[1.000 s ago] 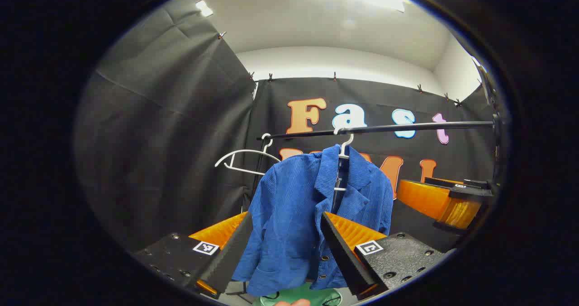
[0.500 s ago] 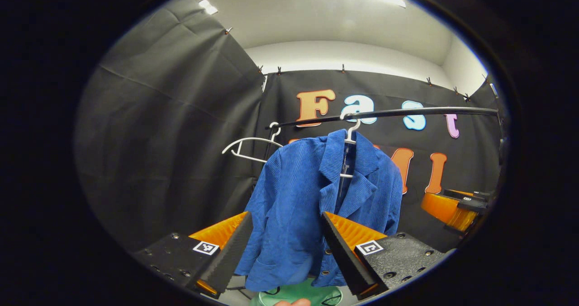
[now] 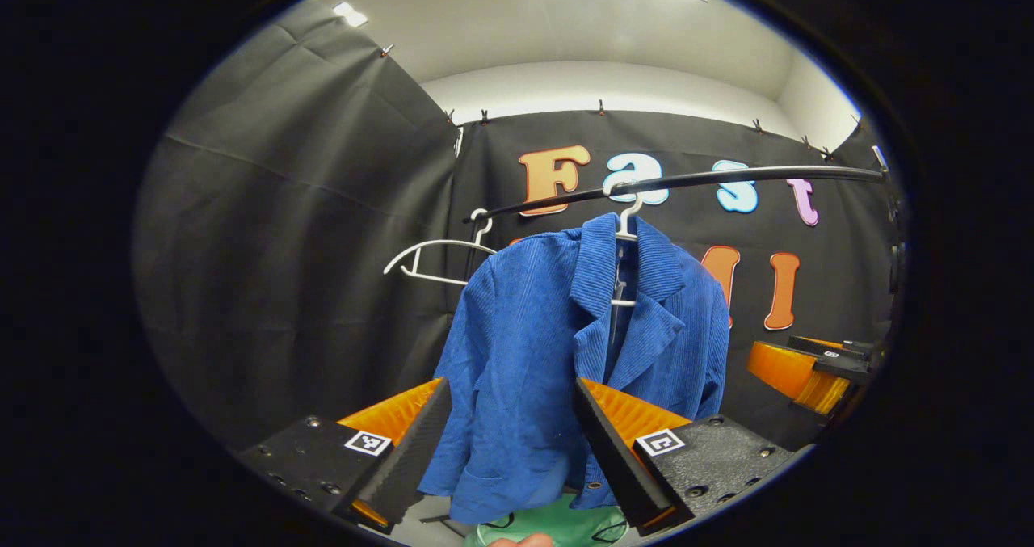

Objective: Grasp the clothes on the hanger with both hands and then place them into the laundry hamper below.

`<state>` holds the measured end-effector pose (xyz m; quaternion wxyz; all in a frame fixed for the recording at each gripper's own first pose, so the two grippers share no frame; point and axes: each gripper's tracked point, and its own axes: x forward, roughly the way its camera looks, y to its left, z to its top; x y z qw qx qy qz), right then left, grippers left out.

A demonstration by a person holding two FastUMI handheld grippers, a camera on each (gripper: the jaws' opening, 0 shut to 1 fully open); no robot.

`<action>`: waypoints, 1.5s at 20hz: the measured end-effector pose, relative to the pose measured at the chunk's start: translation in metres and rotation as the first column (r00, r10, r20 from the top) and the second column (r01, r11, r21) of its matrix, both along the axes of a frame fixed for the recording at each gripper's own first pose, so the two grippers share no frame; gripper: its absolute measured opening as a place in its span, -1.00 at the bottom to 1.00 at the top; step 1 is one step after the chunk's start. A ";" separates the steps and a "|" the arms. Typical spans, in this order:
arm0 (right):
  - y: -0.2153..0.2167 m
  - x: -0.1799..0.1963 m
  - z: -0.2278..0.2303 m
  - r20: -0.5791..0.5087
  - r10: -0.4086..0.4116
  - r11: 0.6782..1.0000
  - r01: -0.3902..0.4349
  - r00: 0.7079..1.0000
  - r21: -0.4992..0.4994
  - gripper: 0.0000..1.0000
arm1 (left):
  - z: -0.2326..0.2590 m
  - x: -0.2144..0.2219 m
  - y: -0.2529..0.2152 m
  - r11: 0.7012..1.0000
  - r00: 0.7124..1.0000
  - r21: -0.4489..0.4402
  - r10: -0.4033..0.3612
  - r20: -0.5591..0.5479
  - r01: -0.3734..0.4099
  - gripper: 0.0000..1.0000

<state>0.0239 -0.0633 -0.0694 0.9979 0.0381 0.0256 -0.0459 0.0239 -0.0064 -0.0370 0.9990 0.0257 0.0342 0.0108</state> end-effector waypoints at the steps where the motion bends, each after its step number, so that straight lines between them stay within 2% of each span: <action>1: -0.001 -0.003 -0.001 -0.001 -0.005 1.000 0.005 1.000 -0.005 0.87 | -0.001 0.000 -0.001 1.000 1.000 -0.001 -0.003 -0.002 0.003 0.86; 3: -0.002 -0.003 -0.006 -0.013 -0.012 1.000 0.012 1.000 -0.014 0.87 | -0.002 0.000 0.000 1.000 1.000 0.004 -0.005 -0.001 0.005 0.84; 6: -0.003 -0.002 -0.011 -0.029 -0.021 1.000 0.021 0.999 -0.010 1.00 | -0.001 0.001 0.002 1.000 1.000 0.009 -0.011 0.000 0.011 0.90; 7: -0.003 -0.002 -0.012 -0.035 -0.024 1.000 0.024 0.999 -0.006 1.00 | 0.000 0.002 0.003 1.000 1.000 0.010 -0.009 -0.001 0.009 0.86; 8: -0.002 -0.003 -0.012 -0.038 -0.024 1.000 0.024 0.999 -0.001 0.89 | 0.000 0.000 0.003 1.000 1.000 0.011 -0.009 -0.003 0.009 0.84; 11: 0.002 -0.007 -0.017 -0.043 -0.018 1.000 0.018 0.999 0.007 0.89 | -0.001 -0.005 0.007 1.000 1.000 0.018 0.007 -0.007 -0.007 0.84; 13: 0.003 -0.007 -0.028 -0.065 -0.019 1.000 0.020 0.998 0.002 0.97 | 0.001 -0.012 0.011 1.000 1.000 0.016 0.016 -0.003 -0.016 0.84; 15: 0.011 -0.001 -0.041 -0.096 -0.009 1.000 0.008 0.995 -0.003 0.89 | 0.002 -0.020 0.018 1.000 1.000 0.017 0.023 0.001 -0.023 0.84; 16: 0.015 0.005 -0.049 -0.108 -0.004 1.000 0.004 0.994 -0.004 0.89 | 0.001 -0.025 0.023 0.999 1.000 0.016 0.027 -0.002 -0.027 0.90; 17: 0.021 0.013 -0.055 -0.117 0.000 1.000 0.000 0.993 -0.003 0.97 | -0.001 -0.029 0.027 1.000 1.000 0.014 0.026 -0.006 -0.026 0.90; 19: 0.033 0.033 -0.060 -0.113 0.003 1.000 -0.002 0.994 0.008 0.97 | 0.000 -0.035 0.038 0.999 0.999 0.016 0.030 -0.010 -0.030 0.96; 20: 0.038 0.044 -0.061 -0.104 -0.001 1.000 0.002 0.995 0.007 0.87 | 0.000 -0.038 0.046 0.999 0.999 0.016 0.038 -0.012 -0.038 0.84; 22: 0.046 0.072 -0.068 -0.099 -0.022 1.000 0.022 0.995 0.000 0.87 | 0.001 -0.044 0.057 0.999 0.999 0.004 0.039 -0.018 -0.039 0.84; 23: 0.049 0.086 -0.072 -0.107 -0.033 0.999 0.033 0.994 0.004 0.97 | 0.001 -0.047 0.063 0.999 0.999 -0.006 0.038 -0.024 -0.038 0.84; 24: 0.053 0.098 -0.076 -0.115 -0.044 0.999 0.047 0.992 0.017 0.97 | 0.002 -0.050 0.069 0.999 0.999 -0.015 0.033 -0.029 -0.034 0.90; 25: 0.056 0.110 -0.076 -0.116 -0.055 0.998 0.059 0.992 0.033 0.87 | 0.002 -0.053 0.074 0.999 0.999 -0.024 0.029 -0.033 -0.030 0.90; 26: 0.057 0.121 -0.075 -0.114 -0.074 0.996 0.079 0.991 0.045 0.98 | 0.000 -0.056 0.080 0.999 0.999 -0.032 0.025 -0.042 -0.026 0.90; 27: 0.056 0.128 -0.075 -0.117 -0.097 0.993 0.104 0.988 0.055 0.97 | -0.003 -0.058 0.084 0.999 0.998 -0.037 0.022 -0.055 -0.024 0.90; 28: 0.057 0.136 -0.076 -0.120 -0.110 0.991 0.118 0.987 0.065 0.87 | -0.004 -0.060 0.090 0.999 0.998 -0.039 0.019 -0.065 -0.022 0.96; 30: 0.055 0.146 -0.081 -0.137 -0.146 0.986 0.155 0.980 0.059 0.87 | -0.007 -0.059 0.096 0.999 0.997 -0.032 0.025 -0.079 -0.027 0.90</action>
